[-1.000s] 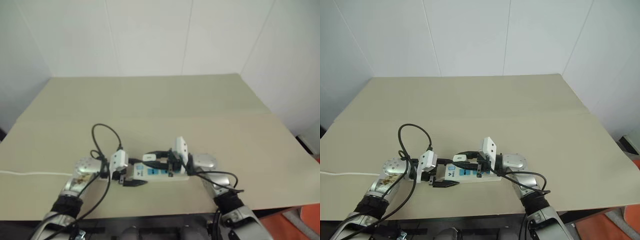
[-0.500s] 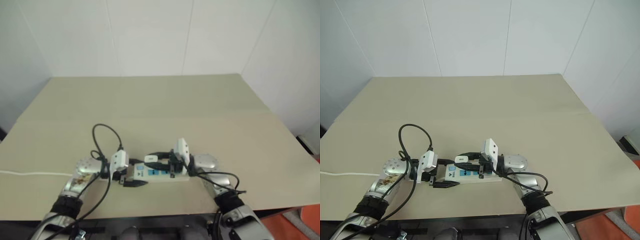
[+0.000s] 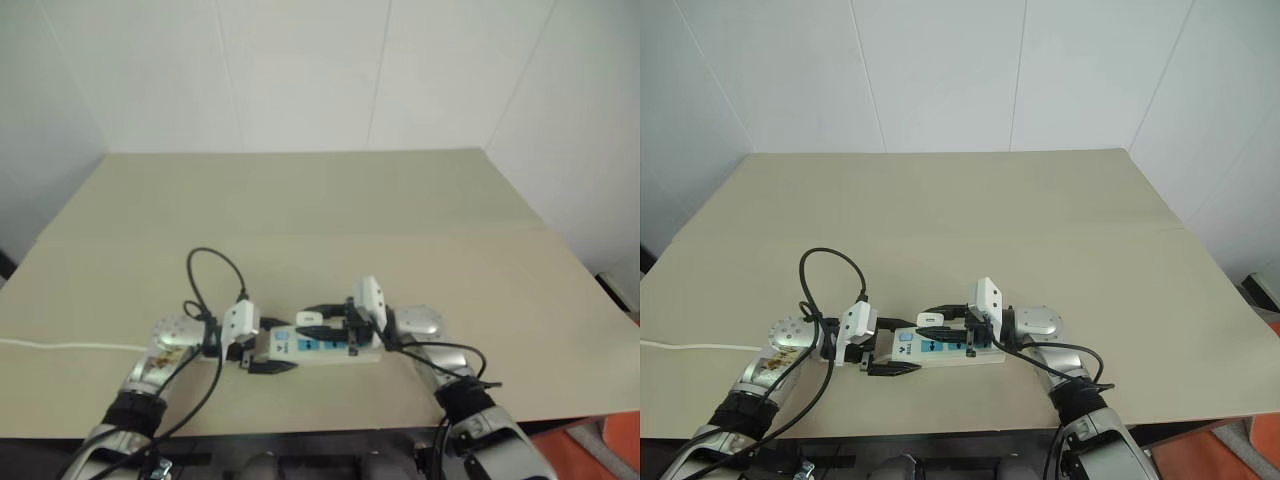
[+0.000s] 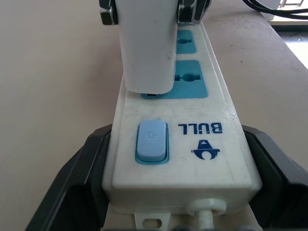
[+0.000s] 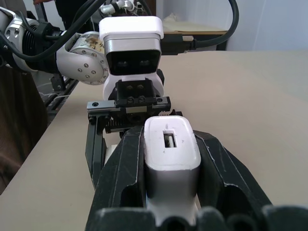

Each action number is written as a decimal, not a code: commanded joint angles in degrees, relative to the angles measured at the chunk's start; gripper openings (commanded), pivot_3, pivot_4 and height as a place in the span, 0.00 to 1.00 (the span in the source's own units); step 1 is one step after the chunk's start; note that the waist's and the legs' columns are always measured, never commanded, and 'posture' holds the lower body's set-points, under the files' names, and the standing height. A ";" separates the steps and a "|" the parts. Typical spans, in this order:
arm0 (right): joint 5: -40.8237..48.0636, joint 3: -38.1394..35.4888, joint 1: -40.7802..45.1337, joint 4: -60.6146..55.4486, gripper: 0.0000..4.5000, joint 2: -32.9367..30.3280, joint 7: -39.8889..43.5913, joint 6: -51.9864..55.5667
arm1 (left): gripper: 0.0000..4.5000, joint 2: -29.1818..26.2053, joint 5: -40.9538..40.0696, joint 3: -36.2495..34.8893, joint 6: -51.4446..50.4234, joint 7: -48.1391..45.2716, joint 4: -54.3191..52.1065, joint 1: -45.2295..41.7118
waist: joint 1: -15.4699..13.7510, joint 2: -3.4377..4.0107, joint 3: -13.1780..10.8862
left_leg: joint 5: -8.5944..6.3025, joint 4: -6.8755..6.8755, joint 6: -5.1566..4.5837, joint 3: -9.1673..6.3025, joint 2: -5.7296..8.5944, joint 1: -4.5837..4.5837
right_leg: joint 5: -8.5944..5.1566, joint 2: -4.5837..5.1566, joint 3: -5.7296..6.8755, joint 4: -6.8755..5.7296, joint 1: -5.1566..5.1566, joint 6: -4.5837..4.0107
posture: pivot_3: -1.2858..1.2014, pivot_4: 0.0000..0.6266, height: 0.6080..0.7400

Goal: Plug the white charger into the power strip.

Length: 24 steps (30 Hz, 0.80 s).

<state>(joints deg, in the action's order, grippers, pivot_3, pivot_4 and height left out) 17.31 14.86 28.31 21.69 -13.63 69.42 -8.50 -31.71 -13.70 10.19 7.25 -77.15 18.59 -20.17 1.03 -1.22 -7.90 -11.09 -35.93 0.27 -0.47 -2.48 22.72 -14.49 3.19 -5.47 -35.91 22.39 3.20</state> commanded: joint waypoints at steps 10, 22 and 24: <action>-3.28 1.21 1.66 4.13 0.26 -0.69 0.22 1.24 | 0.73 -2.11 1.03 0.36 -0.76 -1.09 0.28 1.32 | 0.22 -0.01 0.01 | 0.00 0.00 0.00 0.00 -0.01 -0.05 | 0.01 -0.01 0.00 -0.02 0.00 -0.03 | 0.52 0.24 1.00; -4.97 3.23 2.47 6.74 0.26 0.78 0.93 0.49 | 0.73 -2.39 0.78 0.16 -0.93 -0.58 -0.60 2.38 | 1.42 -0.03 0.02 | 0.00 0.09 0.00 0.02 -0.14 -0.41 | -0.15 -0.11 -0.02 -0.19 -0.17 -0.07 | 0.52 0.24 1.00; -4.90 2.92 2.51 7.01 0.26 0.44 1.09 0.56 | 0.73 -2.37 0.78 0.15 -0.92 -0.56 -0.61 2.40 | 1.42 -0.04 0.02 | 0.00 0.09 0.00 0.02 -0.14 -0.41 | -0.15 -0.11 -0.02 -0.19 -0.17 -0.07 | 0.52 0.24 1.00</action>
<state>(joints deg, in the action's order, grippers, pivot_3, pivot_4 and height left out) 15.28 17.13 31.77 25.92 -11.66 70.15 -8.57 -33.08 -14.14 9.32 7.18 -77.05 18.40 -19.02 2.45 -1.25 -7.88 -11.09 -35.84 0.27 -0.45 -2.62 22.30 -14.64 3.07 -5.50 -36.10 22.22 3.13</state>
